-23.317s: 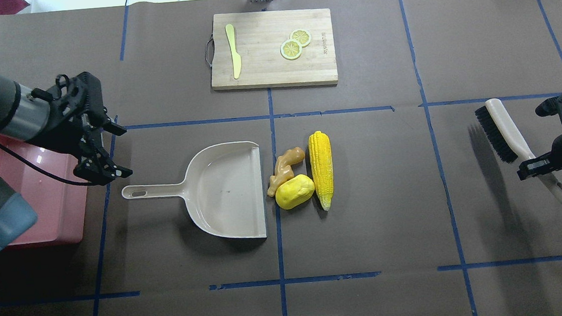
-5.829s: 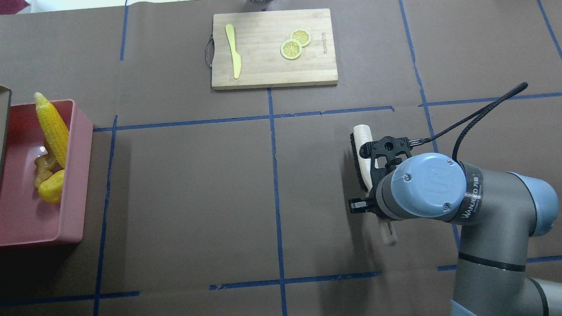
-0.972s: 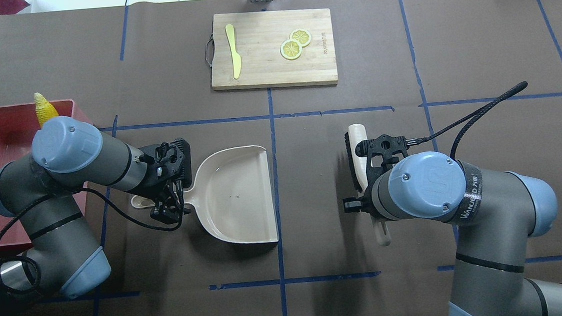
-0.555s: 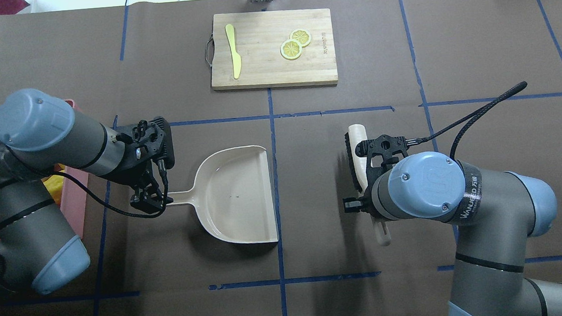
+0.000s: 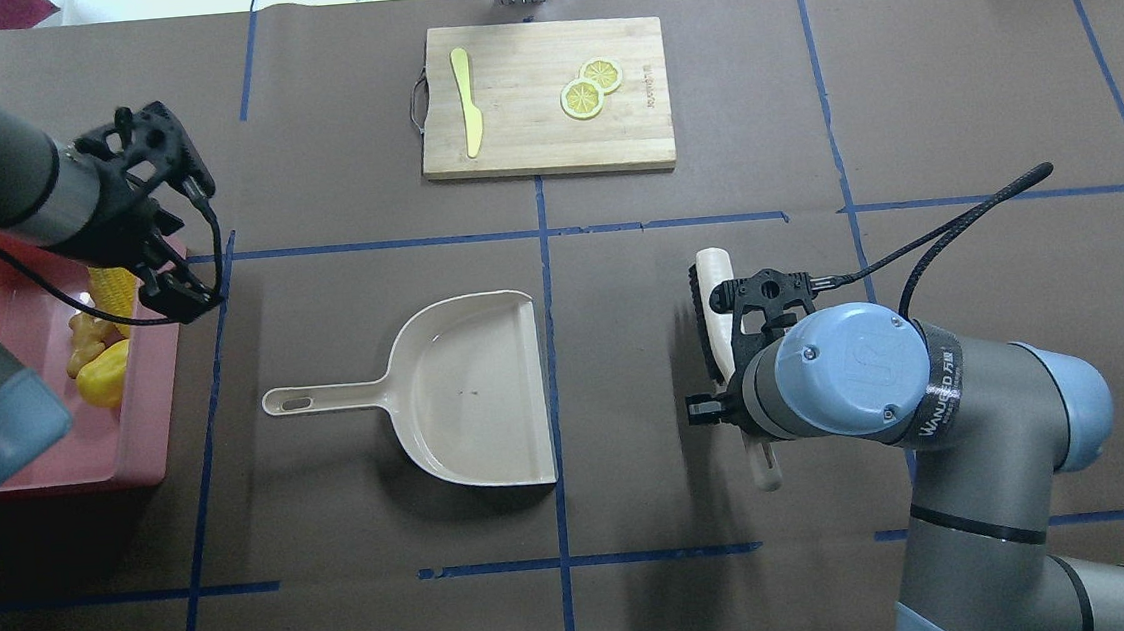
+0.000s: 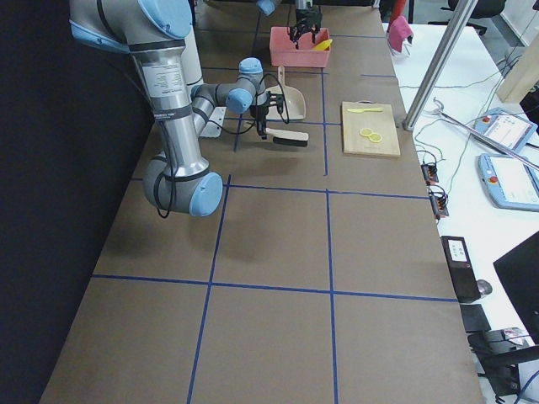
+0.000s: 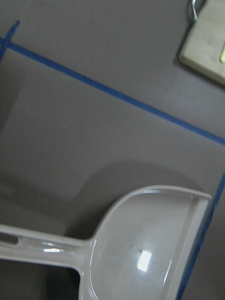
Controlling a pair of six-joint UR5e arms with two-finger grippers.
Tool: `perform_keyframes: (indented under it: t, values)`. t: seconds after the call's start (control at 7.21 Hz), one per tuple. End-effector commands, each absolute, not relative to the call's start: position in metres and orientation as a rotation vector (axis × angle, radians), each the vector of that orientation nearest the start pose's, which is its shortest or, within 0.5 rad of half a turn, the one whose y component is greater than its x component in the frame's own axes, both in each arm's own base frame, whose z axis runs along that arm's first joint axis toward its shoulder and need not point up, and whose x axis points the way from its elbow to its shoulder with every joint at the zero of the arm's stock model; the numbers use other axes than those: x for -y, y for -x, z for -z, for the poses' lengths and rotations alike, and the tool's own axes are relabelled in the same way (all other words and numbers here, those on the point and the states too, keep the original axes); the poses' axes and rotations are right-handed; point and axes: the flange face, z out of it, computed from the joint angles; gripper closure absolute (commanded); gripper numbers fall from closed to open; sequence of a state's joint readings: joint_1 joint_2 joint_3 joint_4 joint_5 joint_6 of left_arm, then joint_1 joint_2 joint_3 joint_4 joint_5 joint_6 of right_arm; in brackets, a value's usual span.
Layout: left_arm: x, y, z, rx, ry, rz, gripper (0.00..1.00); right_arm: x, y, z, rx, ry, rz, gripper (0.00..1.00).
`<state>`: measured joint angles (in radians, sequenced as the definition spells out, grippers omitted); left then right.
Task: Sweep and dump trash into bin
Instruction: 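Release the dustpan and withdraw the left gripper toward the bin, then return the brush with the right gripper to its starting spot and release it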
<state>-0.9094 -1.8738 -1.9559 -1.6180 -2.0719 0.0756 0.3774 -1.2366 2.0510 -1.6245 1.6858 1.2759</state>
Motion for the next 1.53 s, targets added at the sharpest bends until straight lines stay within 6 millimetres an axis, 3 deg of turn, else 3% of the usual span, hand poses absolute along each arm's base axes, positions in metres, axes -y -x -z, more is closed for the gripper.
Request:
perform_keyframes:
  t: [0.0,0.14,0.28,0.56,0.69,0.83,0.97,1.11,1.39]
  values:
    - [0.539,-0.199,-0.366,-0.616,-0.457,-0.692,0.0,0.315,0.464,-0.28,0.758,-0.149,-0.035,1.0]
    - [0.544,-0.161,-0.405,-0.592,-0.397,-0.608,0.0,0.315,0.464,-0.28,0.758,-0.15,-0.032,1.0]
    - [0.555,-0.107,-0.456,-0.565,-0.323,-0.493,0.0,0.316,0.464,-0.28,0.757,-0.152,-0.029,1.0]
    - [0.569,-0.019,-0.544,-0.73,-0.162,-0.282,0.0,0.316,0.464,-0.279,0.765,-0.154,-0.031,1.0]
    - [0.555,0.019,-0.591,-0.801,-0.099,-0.184,0.0,0.317,0.463,-0.277,0.783,-0.16,-0.032,1.0]
    - [0.534,0.033,-0.618,-0.804,-0.057,-0.14,0.0,0.317,0.463,-0.277,0.785,-0.161,-0.032,1.0]
    - [0.522,0.038,-0.63,-0.804,-0.042,-0.126,0.0,0.317,0.463,-0.276,0.786,-0.162,-0.032,1.0]
    - [0.52,0.048,-0.63,-0.8,-0.05,-0.111,0.0,0.32,0.461,-0.276,0.786,-0.164,-0.034,1.0]
    - [0.5,0.05,-0.65,-0.804,-0.016,-0.096,0.0,0.335,0.434,-0.267,0.822,-0.143,-0.036,1.0]
